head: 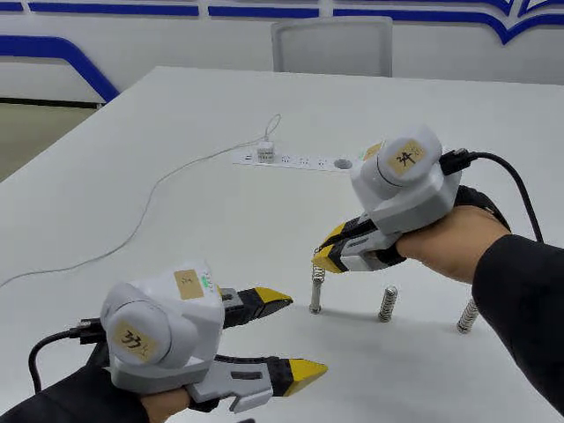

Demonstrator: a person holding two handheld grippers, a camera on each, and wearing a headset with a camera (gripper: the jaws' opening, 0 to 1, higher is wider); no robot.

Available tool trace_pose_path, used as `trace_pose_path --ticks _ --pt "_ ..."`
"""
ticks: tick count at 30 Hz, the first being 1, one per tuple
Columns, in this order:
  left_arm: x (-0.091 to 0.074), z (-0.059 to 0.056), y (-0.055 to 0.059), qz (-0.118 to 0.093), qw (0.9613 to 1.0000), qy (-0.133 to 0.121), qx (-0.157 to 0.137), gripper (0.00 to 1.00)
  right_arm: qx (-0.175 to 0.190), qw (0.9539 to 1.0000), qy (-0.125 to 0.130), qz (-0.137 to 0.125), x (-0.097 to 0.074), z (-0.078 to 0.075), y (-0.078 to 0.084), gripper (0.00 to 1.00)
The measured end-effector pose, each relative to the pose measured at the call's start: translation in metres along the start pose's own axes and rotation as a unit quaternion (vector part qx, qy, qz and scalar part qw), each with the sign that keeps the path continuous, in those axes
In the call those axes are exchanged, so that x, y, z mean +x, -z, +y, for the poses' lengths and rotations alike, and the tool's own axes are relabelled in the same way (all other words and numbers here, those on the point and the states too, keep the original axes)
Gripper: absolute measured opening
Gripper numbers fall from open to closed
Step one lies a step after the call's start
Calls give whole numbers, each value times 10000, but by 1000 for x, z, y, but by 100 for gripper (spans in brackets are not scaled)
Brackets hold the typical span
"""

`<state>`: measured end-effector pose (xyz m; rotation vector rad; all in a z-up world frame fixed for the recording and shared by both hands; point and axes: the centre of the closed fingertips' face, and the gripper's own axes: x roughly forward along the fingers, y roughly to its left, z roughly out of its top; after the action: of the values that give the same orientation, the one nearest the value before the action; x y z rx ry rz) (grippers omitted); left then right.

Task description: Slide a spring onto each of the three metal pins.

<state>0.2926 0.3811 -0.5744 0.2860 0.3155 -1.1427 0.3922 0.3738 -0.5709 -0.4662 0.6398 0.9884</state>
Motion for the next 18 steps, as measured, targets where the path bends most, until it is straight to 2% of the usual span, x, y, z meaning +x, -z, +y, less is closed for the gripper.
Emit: trace_pose_path --ticks 18 --pt "2 0 5 41 10000 -17 -80 52 35 9998 -27 171 14 0 15 12"
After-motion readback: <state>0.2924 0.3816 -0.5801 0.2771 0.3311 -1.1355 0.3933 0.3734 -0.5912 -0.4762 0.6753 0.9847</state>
